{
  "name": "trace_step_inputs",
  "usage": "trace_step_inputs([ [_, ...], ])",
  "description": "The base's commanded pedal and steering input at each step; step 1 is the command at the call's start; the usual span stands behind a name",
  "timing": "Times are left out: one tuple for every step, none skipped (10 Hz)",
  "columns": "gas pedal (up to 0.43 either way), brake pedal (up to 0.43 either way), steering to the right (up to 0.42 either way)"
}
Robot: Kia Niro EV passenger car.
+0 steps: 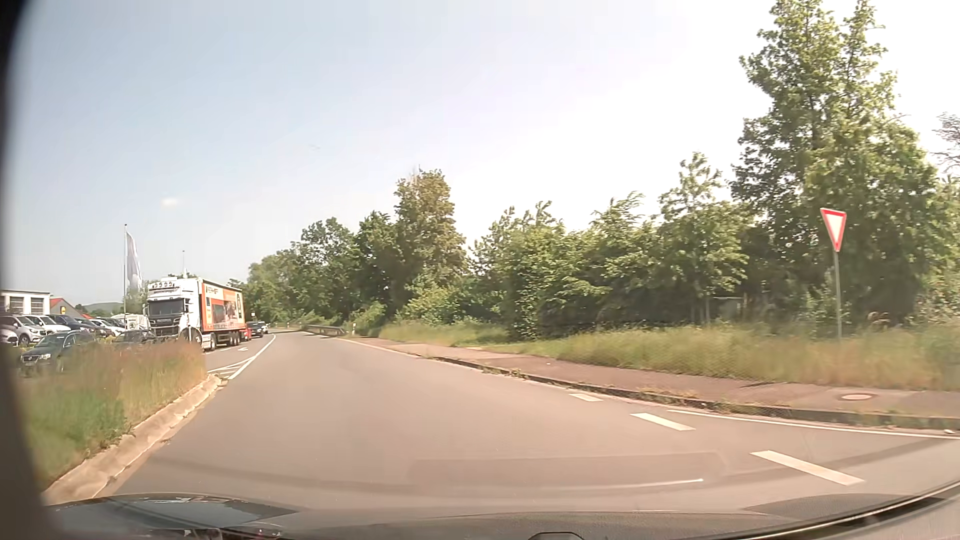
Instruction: Follow the waypoints while adhering to traffic rules and regulations
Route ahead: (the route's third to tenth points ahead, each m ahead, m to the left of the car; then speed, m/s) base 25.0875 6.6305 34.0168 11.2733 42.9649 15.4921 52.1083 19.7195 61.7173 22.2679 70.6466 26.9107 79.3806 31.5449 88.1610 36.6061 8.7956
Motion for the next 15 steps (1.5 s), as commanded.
trace_step_inputs([
  [0.287,0.000,-0.184],
  [0.299,0.000,-0.171],
  [0.299,0.000,-0.157],
  [0.311,0.000,-0.136],
  [0.319,0.000,-0.111],
  [0.331,0.000,-0.092],
  [0.331,0.000,-0.085],
  [0.339,0.000,-0.079],
  [0.339,0.000,-0.068],
  [0.339,0.000,-0.060],
  [0.350,0.000,-0.056],
  [0.350,0.000,-0.055],
  [0.350,0.000,-0.055],
  [0.358,0.000,-0.055],
  [0.358,0.000,-0.055],
])
